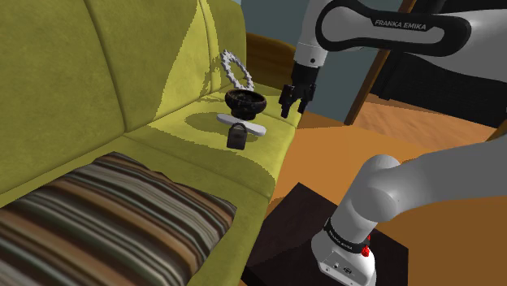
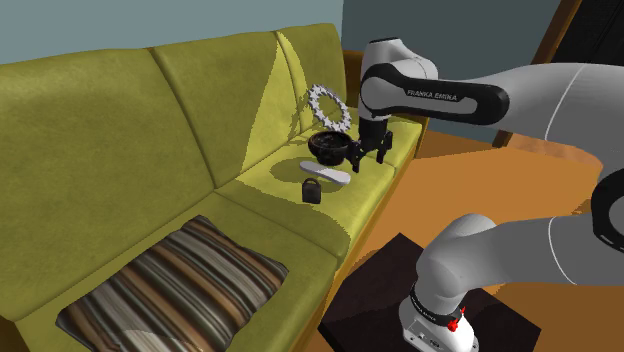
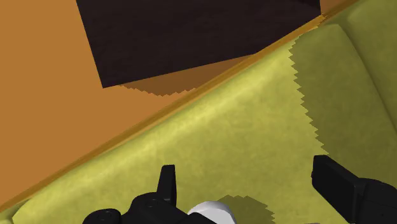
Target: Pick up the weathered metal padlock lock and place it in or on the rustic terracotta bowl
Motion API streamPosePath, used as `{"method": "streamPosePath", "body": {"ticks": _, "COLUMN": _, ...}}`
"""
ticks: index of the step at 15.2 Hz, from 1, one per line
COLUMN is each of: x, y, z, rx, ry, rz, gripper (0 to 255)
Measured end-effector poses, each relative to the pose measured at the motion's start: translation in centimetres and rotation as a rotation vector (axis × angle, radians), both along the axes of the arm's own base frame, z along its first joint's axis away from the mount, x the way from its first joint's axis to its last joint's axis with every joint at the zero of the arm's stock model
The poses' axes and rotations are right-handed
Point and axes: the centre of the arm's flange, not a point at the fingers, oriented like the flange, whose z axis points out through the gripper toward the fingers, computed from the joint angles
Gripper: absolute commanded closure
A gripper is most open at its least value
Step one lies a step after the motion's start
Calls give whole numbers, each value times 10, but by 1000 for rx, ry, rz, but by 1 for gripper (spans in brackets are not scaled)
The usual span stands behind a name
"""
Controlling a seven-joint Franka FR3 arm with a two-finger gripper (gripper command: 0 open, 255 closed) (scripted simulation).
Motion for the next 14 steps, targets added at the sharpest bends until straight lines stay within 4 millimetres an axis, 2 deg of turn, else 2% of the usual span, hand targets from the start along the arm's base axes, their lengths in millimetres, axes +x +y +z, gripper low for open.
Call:
{"method": "streamPosePath", "body": {"ticks": 2, "x": 1, "y": 4, "z": -2, "rx": 2, "ry": -5, "rz": 17, "gripper": 0}}
{"method": "streamPosePath", "body": {"ticks": 3, "x": 8, "y": 9, "z": -6, "rx": 5, "ry": -12, "rz": 42, "gripper": 0}}
{"method": "streamPosePath", "body": {"ticks": 11, "x": 59, "y": 82, "z": -31, "rx": 36, "ry": -97, "rz": 308, "gripper": 0}}
{"method": "streamPosePath", "body": {"ticks": 14, "x": 66, "y": 102, "z": -41, "rx": 43, "ry": -118, "rz": 370, "gripper": 0}}
